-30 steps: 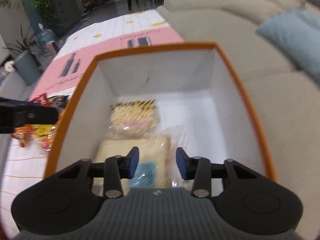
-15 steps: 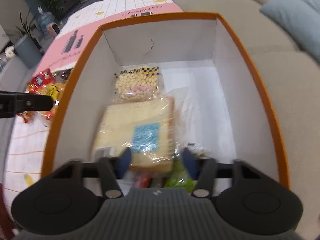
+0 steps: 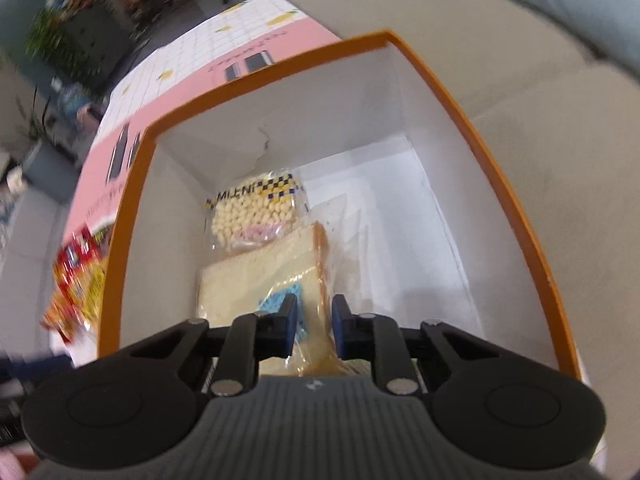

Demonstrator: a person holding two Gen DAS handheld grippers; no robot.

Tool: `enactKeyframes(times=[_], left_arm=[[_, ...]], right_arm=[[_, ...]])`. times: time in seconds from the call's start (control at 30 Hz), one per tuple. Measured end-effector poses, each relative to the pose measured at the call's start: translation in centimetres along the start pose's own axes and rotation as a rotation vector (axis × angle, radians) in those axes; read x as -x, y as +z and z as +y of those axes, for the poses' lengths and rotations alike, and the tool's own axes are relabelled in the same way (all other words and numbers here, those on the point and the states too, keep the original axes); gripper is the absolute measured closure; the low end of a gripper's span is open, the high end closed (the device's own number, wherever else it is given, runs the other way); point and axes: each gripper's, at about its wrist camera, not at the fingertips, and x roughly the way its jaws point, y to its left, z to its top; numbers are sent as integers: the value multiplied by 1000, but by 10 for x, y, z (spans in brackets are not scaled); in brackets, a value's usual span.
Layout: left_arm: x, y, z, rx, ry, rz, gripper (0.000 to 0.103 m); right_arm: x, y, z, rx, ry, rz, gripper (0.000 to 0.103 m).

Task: Organize snacks

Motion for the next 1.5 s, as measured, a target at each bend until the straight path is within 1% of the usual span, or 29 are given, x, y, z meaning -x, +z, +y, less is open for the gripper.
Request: enactKeyframes(times=[0.07,0.17,0.27,0.3,0.33,0.4,0.47,0.53,0.63,0.7,0.8,0.87,0.93,0.97,1.07,1.2,1.3,1.33,1.37,1.4,1.47,1.5], left_arm=[[1,-2,2,10,-5,4,51],[3,-4,2,12,-7,5,51],[7,-7,4,13,-12,-1,51],[9,-8,5,12,-13,-5,51],[11,-9,6,13,-11,-8,51],[15,-12,8,19,-10,-12,51],[16,-15,11,29,-11,-12,51],[19,-18,14,40,-16,-14,51],[24,-21,15,49,-24,-21,51],[29,-22,14,48,-31,-33,51],[38,-24,15,51,-39,-52,51],[43,-26,17,57,-41,-61,50],[47,-30,19,63,-41,-68,50],[49,-31,20,67,-42,-72,50],[52,-37,27,82,-40,-76,50],[54,-42,33,108,-48,-78,50],[59,-44,36,121,-57,-92,50],[61,-45,37,123,-58,-98,50],[64,-45,38,127,-59,-104,50],[66,-46,40,128,-59,-109,50],[69,-47,41,130,-58,-118,49],[70,-48,41,131,-57,-119,49]], right_arm=[[-5,1,-6,-38,-2,24,87],[-7,-3,-4,-21,-16,41,86],[1,-7,3,16,-43,21,78],[6,-8,5,18,-54,10,71],[11,-11,7,21,-58,-5,68],[25,-17,13,38,-63,-30,67],[39,-27,19,50,-67,-23,67],[46,-36,24,42,-53,9,71],[39,-47,32,22,-37,114,75],[27,-52,35,16,-58,165,81],[9,-51,35,-14,-78,210,82],[-1,-49,34,-28,-110,228,82],[-9,-50,35,-28,-139,238,87],[-11,-49,33,-26,-138,243,90],[-6,-47,34,-30,-116,258,103],[-1,-50,37,-59,-77,301,103],[2,-50,43,-73,-77,316,103],[2,-50,46,-65,-96,308,103],[3,-49,49,-46,-127,291,97],[1,-48,52,-32,-161,274,88],[-5,-45,53,-48,-159,279,73],[-10,-44,52,-64,-159,292,73]])
